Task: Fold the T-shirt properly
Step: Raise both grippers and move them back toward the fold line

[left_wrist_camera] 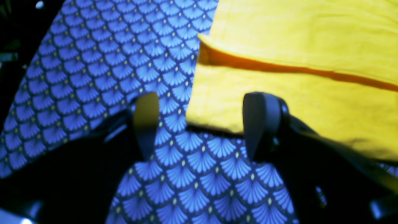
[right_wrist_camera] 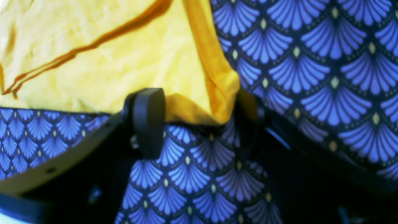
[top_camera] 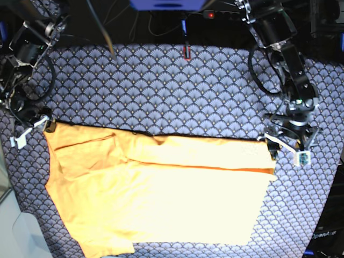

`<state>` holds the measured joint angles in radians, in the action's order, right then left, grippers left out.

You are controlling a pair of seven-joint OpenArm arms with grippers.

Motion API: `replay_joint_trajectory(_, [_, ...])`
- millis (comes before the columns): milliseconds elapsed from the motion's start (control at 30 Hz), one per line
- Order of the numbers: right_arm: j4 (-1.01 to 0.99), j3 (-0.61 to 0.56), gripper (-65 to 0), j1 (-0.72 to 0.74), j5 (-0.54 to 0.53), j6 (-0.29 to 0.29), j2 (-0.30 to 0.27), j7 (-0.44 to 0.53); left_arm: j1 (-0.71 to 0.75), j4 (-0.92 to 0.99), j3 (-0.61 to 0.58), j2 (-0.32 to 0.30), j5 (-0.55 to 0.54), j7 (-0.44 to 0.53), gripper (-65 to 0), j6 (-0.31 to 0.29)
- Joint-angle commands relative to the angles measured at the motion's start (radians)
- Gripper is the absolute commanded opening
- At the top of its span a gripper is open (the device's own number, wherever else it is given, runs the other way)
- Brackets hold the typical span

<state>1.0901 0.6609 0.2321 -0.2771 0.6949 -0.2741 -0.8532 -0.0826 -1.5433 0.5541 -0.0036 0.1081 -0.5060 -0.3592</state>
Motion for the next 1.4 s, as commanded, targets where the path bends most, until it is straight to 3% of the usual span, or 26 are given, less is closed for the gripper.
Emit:
replay_joint_trajectory(0, [0.015, 0.003, -29.3, 0.022, -0.018, 0.003, -0.014, 0.013, -0.016, -0.016, -0.001, -0.008, -0.006, 0.022, -23.5, 0.005])
replay_joint_trajectory(467, [0.014, 0.001, -65.0, 0.04, -0.018, 0.003, -0.007, 0.012, -0.001, -0.013, -0.001, -0.003, -0.008, 0.022, -23.5, 0.007])
replay_joint_trajectory(933, [0.014, 0.001, -65.0, 0.036, -0.018, 0.003, -0.007, 0.012, 0.019, 0.005, 0.005, 0.006, -0.015, 0.022, -23.4, 0.007])
replay_joint_trajectory(1133, [0.014, 0.001, -65.0, 0.033, -0.018, 0.003, -0.007, 0.012, -0.081, 0.186, 0.154, -0.009, -0.115, 0.022, -23.4, -0.001])
replay_joint_trajectory(1367, [0.02, 0.0, -65.0, 0.031, -0.018, 0.003, -0.007, -0.011, -0.142, 0.318, 0.149, -0.039, -0.121, 0.033, -23.4, -0.001])
